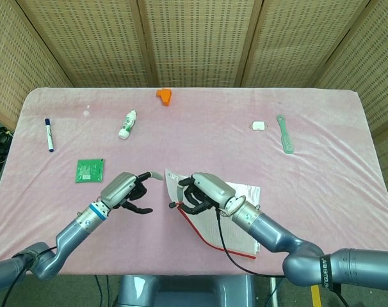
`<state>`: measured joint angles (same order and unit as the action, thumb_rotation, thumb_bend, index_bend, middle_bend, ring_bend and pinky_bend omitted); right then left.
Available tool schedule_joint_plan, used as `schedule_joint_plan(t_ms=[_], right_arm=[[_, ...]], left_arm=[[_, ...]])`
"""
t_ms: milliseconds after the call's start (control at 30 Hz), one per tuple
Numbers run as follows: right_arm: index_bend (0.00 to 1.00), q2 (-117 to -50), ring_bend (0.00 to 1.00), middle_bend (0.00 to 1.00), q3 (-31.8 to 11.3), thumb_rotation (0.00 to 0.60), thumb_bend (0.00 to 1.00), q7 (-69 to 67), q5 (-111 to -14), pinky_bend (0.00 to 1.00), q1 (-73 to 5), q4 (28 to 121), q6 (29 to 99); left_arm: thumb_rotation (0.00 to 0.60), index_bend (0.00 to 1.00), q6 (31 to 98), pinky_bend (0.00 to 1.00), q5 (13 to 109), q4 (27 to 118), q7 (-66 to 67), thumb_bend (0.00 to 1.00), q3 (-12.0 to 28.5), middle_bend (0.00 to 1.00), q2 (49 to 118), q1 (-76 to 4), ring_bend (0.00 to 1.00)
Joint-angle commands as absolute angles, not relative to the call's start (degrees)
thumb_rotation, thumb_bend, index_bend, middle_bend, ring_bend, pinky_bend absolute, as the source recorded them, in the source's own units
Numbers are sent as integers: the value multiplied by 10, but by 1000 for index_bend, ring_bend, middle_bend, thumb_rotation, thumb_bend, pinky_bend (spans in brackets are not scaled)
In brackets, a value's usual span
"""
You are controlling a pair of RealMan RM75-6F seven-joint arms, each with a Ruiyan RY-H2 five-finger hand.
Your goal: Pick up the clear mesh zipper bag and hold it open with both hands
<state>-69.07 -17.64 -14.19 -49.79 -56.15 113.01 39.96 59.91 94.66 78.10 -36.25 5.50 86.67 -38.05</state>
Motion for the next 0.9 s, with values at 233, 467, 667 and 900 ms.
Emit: schedule_joint_plan(t_ms=[233,467,667,900], right_arm=[[769,-684,892,917,-176,600,904,-138,-494,1000,-558,1131,399],[769,-679,892,917,-177,600,904,-134,-494,1000,-557,1134,400],[770,-677,892,917,-176,600,904,-127,-492,1000,-557,1135,402],[770,-676,892,917,-177,600,904,-124,-489,1000,-557,1134,403]], left_arm=[[600,281,586,957,923,769,-401,0,62,953,907,-407,858],[600,333,575,957,911,777,-410,49,64,953,923,-426,858],[600,387,569,957,908,787,-410,169,61,953,925,-435,858],[600,515,567,957,899,788,-402,369,60,953,929,-441,858]])
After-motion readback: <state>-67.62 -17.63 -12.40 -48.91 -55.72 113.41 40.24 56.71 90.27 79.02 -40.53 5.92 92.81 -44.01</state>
